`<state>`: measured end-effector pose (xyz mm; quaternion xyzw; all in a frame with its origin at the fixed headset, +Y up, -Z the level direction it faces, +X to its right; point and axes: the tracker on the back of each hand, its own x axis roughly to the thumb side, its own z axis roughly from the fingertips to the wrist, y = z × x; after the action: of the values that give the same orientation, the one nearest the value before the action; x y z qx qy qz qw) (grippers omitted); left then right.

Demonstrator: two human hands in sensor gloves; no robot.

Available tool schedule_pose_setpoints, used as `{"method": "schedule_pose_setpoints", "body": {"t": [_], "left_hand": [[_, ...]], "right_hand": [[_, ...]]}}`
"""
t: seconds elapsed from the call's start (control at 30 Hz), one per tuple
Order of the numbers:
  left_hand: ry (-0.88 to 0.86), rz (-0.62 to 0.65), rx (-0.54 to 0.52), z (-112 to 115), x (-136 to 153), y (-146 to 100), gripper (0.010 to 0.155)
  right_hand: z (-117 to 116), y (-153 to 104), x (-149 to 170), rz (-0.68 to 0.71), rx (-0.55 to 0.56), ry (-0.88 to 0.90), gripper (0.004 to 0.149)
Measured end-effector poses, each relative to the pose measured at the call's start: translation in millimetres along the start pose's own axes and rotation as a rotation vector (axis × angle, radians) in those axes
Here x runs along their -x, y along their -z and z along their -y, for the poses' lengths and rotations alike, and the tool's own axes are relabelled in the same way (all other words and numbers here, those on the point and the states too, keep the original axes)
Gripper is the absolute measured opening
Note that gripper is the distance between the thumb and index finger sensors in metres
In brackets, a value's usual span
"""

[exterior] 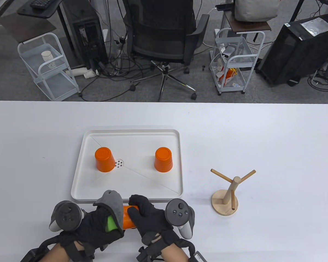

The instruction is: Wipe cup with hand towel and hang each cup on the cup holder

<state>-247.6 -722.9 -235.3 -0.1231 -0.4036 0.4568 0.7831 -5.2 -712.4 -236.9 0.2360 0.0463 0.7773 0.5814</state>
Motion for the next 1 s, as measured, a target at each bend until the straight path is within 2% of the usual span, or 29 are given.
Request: {"method": "schedule_pose_setpoints", "body": {"t": [0.1, 0.33, 0.5, 0.77, 0.93, 1.0], "left_hand": [[-0.115, -0.020, -0.004, -1.1, 7.5, 0.0, 0.084], [-0.300, -0.048, -0.012, -2.5, 18.3, -2.5, 0.084], [-0.311, -0.053, -0.031, -5.1, 18.9, -4.9, 0.084], [-0.318, -0.047, -0.067, -9.9, 16.0, -9.8, 0.084], [-0.380, 0.002, -0.089, -15.5, 16.2, -12.0, 0.082], [-0.429, 0.017, -0.091, -17.5, 17.6, -12.7, 0.082]], "right_hand": [[-1.7, -0.8, -7.5, 0.094, 0.002, -0.113, 0.070], [-6.5, -3.4, -16.5, 0.224, -0.027, -0.215, 0.070], [-7.9, -7.4, -28.6, 0.353, -0.001, -0.358, 0.071], [-7.5, -12.0, -52.1, 0.483, 0.048, -0.512, 0.070], [3.3, -20.2, -73.9, 0.533, 0.128, -0.611, 0.074], [15.0, -24.9, -88.2, 0.531, 0.169, -0.630, 0.074]]}}
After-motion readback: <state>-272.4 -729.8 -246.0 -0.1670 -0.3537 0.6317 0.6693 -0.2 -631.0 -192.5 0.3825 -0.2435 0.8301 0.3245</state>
